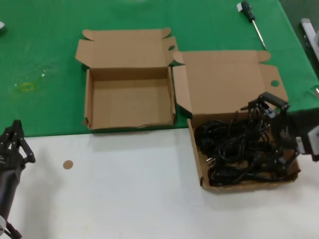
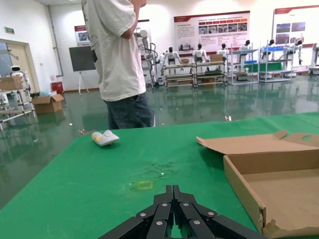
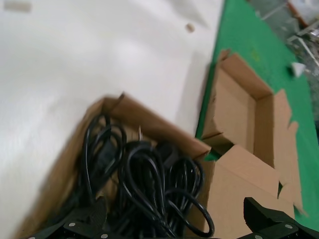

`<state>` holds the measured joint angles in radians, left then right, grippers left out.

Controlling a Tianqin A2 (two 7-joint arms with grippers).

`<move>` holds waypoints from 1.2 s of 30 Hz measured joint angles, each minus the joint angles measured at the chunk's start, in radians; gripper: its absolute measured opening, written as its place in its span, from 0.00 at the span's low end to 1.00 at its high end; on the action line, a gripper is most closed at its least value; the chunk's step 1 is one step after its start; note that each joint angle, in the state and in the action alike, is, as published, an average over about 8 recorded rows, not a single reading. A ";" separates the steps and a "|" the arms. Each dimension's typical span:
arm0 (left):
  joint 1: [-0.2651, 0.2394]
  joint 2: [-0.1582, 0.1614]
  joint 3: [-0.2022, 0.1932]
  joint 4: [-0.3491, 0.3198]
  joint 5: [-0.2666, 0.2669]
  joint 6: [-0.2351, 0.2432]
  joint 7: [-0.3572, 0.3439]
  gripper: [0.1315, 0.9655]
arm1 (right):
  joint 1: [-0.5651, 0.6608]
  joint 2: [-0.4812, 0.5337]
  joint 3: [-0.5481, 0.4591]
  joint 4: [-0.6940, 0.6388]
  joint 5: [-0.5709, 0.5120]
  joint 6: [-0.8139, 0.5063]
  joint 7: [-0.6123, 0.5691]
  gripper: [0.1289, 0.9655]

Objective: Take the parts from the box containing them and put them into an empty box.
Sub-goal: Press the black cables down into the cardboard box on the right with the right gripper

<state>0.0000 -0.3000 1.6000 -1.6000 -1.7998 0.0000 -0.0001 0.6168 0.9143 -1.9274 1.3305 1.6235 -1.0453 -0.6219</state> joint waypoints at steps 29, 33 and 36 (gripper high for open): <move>0.000 0.000 0.000 0.000 0.000 0.000 0.000 0.02 | 0.084 -0.135 -0.083 -0.156 -0.132 0.063 -0.252 0.86; 0.000 0.000 0.000 0.000 0.000 0.000 0.000 0.02 | 0.077 -0.134 -0.078 -0.157 -0.130 0.070 -0.256 0.76; 0.000 0.000 0.000 0.000 0.000 0.000 0.000 0.02 | 0.073 -0.135 -0.076 -0.155 -0.129 0.074 -0.257 0.69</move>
<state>0.0000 -0.3000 1.6000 -1.6000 -1.7997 0.0000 -0.0002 0.6896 0.7796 -2.0035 1.1758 1.4943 -0.9712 -0.8794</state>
